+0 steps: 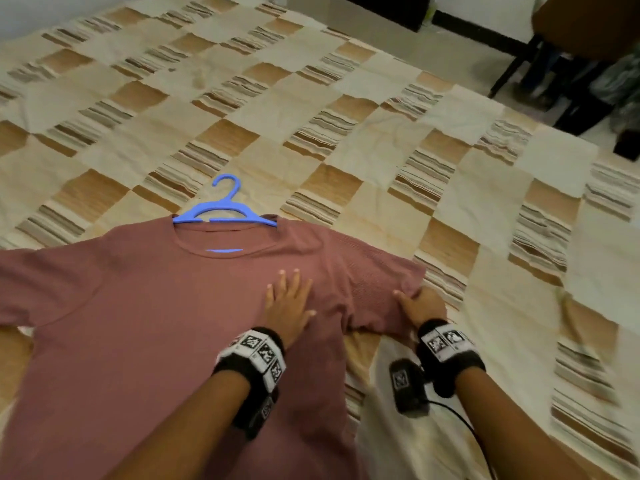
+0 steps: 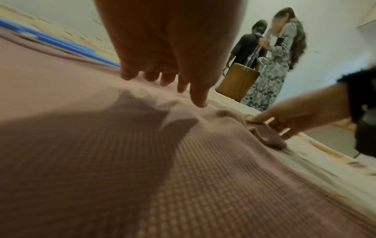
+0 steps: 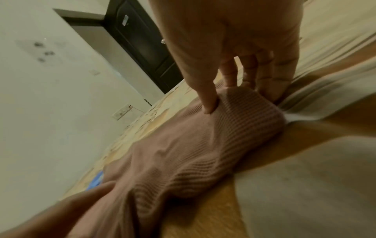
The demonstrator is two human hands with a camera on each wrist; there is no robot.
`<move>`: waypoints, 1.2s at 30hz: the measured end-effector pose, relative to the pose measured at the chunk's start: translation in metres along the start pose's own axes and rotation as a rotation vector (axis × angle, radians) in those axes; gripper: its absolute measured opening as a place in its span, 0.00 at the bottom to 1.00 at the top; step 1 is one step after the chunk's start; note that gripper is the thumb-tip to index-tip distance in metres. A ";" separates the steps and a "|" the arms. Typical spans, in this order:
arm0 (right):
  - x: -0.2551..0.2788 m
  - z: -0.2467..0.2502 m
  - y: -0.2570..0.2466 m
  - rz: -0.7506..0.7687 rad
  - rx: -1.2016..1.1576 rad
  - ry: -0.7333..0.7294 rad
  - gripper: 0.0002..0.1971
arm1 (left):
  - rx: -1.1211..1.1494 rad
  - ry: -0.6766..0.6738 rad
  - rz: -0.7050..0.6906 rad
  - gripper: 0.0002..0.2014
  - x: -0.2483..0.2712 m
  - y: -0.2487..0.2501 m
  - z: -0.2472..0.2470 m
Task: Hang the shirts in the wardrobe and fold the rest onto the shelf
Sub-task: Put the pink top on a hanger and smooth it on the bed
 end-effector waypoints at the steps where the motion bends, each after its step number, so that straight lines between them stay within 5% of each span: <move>1: -0.004 0.000 -0.003 -0.003 -0.046 -0.017 0.19 | 0.001 -0.011 -0.027 0.34 -0.012 0.014 -0.003; 7: -0.027 0.019 -0.001 -0.142 -0.558 -0.163 0.21 | 0.046 -0.076 -0.006 0.47 -0.041 0.028 -0.010; 13: -0.034 0.036 0.007 -0.025 -0.265 -0.028 0.16 | 0.012 -0.160 -0.042 0.56 -0.041 0.027 -0.014; 17: 0.008 0.017 -0.031 0.401 0.166 0.355 0.22 | -0.027 -0.162 -0.028 0.56 -0.045 0.028 -0.020; 20: 0.037 -0.031 -0.051 0.679 0.435 0.059 0.28 | -0.044 -0.143 -0.010 0.56 -0.045 0.026 -0.023; 22: 0.032 -0.055 -0.045 0.684 0.656 -0.110 0.33 | -0.033 -0.136 -0.002 0.57 -0.044 0.025 -0.024; 26: -0.012 -0.028 -0.001 0.515 0.689 -0.062 0.51 | -0.019 -0.138 -0.017 0.58 -0.043 0.023 -0.023; 31: -0.031 0.026 0.034 0.237 0.882 -0.002 0.41 | -0.017 -0.149 -0.034 0.57 -0.041 0.024 -0.020; 36: 0.027 0.008 -0.024 0.402 0.832 0.197 0.38 | 0.079 -0.078 -0.056 0.46 -0.020 0.014 -0.012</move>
Point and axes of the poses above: each hand's wrist, its own x-axis away from the middle knuckle, its own z-axis out of the back of the hand, y = z × x, the point moved 2 cm from there along -x, towards the middle knuckle, and after that the axes turned 15 degrees about -z, right-handed, at the moved point
